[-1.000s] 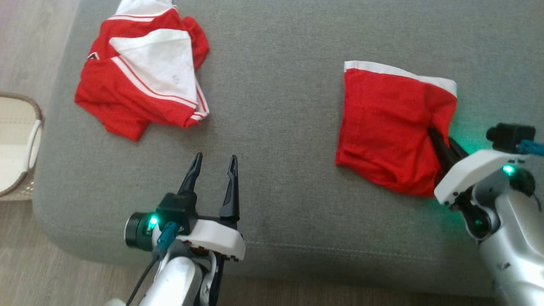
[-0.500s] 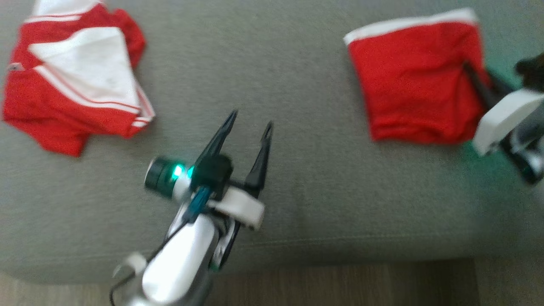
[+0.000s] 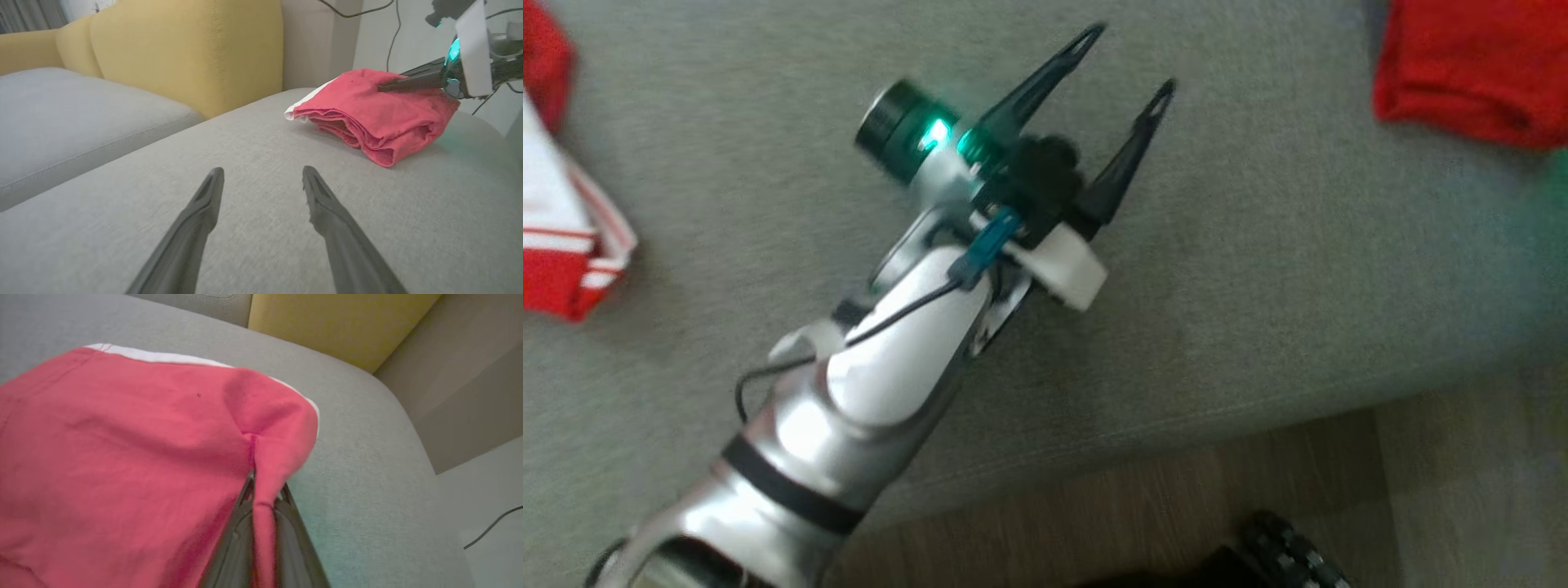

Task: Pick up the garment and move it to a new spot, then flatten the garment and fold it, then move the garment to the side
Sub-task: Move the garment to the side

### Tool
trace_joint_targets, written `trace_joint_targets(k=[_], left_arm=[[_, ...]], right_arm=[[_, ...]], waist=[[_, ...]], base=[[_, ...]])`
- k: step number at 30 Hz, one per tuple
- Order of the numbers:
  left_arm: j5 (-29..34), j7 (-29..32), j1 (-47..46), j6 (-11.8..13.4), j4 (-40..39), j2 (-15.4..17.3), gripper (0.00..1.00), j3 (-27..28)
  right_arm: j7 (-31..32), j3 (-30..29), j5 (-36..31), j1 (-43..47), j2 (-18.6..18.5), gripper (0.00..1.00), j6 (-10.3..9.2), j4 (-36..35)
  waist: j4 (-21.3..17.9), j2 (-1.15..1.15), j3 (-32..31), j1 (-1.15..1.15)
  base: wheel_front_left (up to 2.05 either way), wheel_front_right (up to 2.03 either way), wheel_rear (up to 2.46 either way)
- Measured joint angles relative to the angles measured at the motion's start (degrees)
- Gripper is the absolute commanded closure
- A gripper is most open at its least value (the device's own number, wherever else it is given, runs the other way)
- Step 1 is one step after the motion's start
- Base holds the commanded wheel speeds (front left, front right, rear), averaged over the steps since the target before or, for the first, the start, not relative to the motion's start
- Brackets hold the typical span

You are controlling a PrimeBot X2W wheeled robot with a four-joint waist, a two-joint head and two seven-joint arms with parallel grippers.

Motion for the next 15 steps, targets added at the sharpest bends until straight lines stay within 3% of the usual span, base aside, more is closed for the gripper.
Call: trace_joint_targets(k=[6,14,15], left_arm=[[-1.8,0.6,-6.8,-0.4,0.5,0.0,0.00,-4.2],[-5.4,0.7,-8.8,1.8,0.7,0.0,0.00,-7.3],[-5.6,0.7,-8.8,2.0,0.8,0.0,0.00,-7.4]], right_arm=[[-3.1,-0.5,1.4,-5.7,-0.6,1.00,0.00,4.7],[-6.0,-1.0,2.6,-8.6,-1.0,1.00,0.00,10.0],[-6.3,-1.0,2.9,-8.6,-1.0,0.56,0.00,10.5]], waist=[[-2.7,0.00,4.4,0.00],[-2.9,0.00,7.2,0.00],[-2.7,0.00,7.2,0.00]], base=[[0.00,0.00,0.00],[0.00,0.00,0.00],[0.00,0.00,0.00]])
